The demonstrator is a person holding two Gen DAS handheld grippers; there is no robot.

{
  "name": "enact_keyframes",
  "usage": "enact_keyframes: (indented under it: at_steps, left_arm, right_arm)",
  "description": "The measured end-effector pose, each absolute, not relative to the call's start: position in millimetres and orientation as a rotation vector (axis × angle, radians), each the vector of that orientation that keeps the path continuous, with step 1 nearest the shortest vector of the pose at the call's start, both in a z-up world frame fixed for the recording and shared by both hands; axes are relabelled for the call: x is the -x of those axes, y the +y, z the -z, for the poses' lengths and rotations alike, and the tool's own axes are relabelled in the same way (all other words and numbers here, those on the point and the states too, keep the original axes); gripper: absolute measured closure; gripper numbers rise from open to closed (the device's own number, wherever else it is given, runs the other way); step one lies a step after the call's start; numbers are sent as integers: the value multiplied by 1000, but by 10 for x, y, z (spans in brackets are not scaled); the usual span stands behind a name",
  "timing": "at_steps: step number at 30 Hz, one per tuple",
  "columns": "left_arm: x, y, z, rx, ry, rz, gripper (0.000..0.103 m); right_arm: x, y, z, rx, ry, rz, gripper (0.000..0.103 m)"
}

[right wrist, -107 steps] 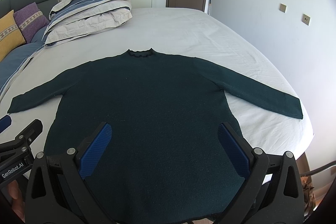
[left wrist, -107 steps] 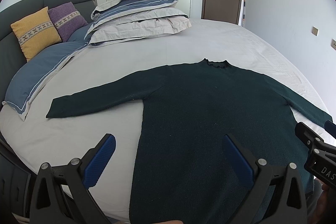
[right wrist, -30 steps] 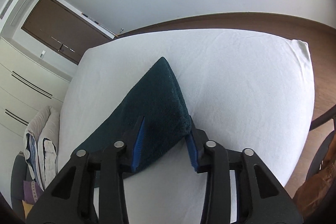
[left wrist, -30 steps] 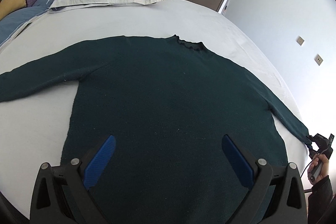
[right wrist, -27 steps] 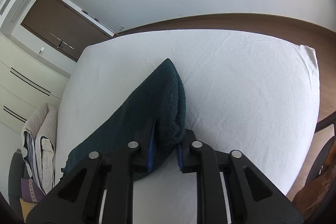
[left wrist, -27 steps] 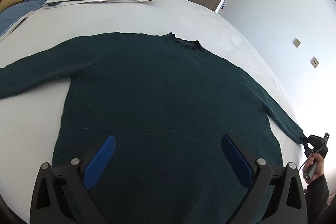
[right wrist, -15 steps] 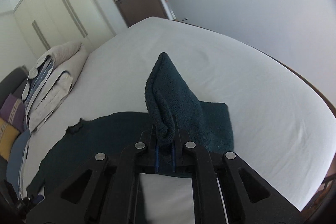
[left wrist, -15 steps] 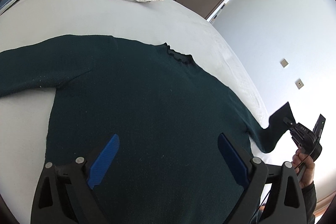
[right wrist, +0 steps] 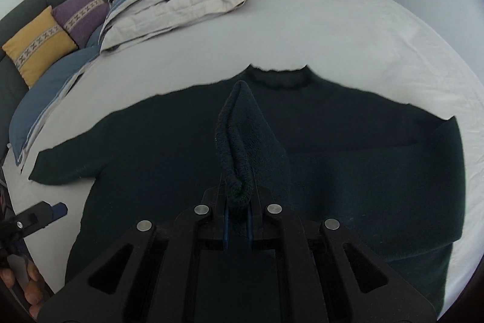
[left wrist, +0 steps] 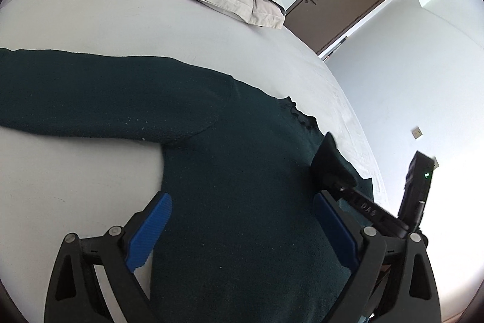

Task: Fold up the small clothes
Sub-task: 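Carry the sleeve across the sweater body and open the right tool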

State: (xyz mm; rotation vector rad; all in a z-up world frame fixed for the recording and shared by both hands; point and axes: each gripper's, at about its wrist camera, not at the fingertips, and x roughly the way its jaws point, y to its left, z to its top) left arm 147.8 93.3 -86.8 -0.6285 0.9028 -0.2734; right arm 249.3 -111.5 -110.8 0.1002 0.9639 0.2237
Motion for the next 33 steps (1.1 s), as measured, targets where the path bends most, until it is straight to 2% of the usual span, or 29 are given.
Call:
enact_keyframes:
  at_steps: [1, 4, 7, 8, 9, 12, 13, 17, 18, 20, 22, 26, 28, 30, 33]
  left_arm:
    - [-1498, 944, 877, 629, 902, 273, 7]
    - [-1562, 935, 914, 631, 913, 286, 7]
    - [-1663, 807, 929, 619, 937, 311, 6]
    - [-1702, 733, 921, 611, 940, 319, 6]
    - [-1731, 654, 919, 604, 946, 330, 5]
    - [-1946, 407, 931, 584, 970, 366, 5]
    - [-2013, 311, 946, 574, 980, 374, 5]
    - [-2324, -46, 1077, 528, 1044, 395, 7]
    - [-2405, -133, 1111, 511, 1060, 400, 11]
    - [-2560, -314, 1181, 476, 1096, 410, 25]
    - [-2692, -465, 1264, 461, 1141, 427, 48]
    - [-2822, -602, 1351, 416, 1160, 399, 64]
    - [-2835, -594, 1352, 407, 1158, 387, 87]
    - [-2802, -595, 1323, 395, 1141, 395, 93]
    - [-2753, -608, 1196, 350, 1082, 392, 94]
  right_arm:
    - [-2232, -1266, 1254, -109, 997, -242, 95]
    - [-2228, -1309, 1513, -176, 1040, -262, 90]
    - [-2120, -1441, 1493, -233, 989, -285, 79]
    - [-2067, -1486, 1457, -251, 963, -289, 72]
    - [-1901, -1824, 1326, -276, 939, -289, 56]
    - [-1551, -2172, 1153, -388, 835, -275, 32]
    - [-1490, -2251, 1097, -405, 823, -279, 29]
    - [-1232, -2643, 897, -450, 774, -290, 29]
    - [-1177, -2746, 864, -454, 761, -283, 29]
    - [-1099, -2954, 816, -474, 744, -264, 29]
    - [-1034, -3182, 774, -494, 723, -233, 30]
    - [-935, -3645, 703, -512, 695, -163, 31]
    - [-932, -3829, 693, -513, 698, -133, 34]
    - [-943, -4003, 709, -518, 704, -107, 35]
    - [-1005, -4284, 747, -533, 711, -51, 38]
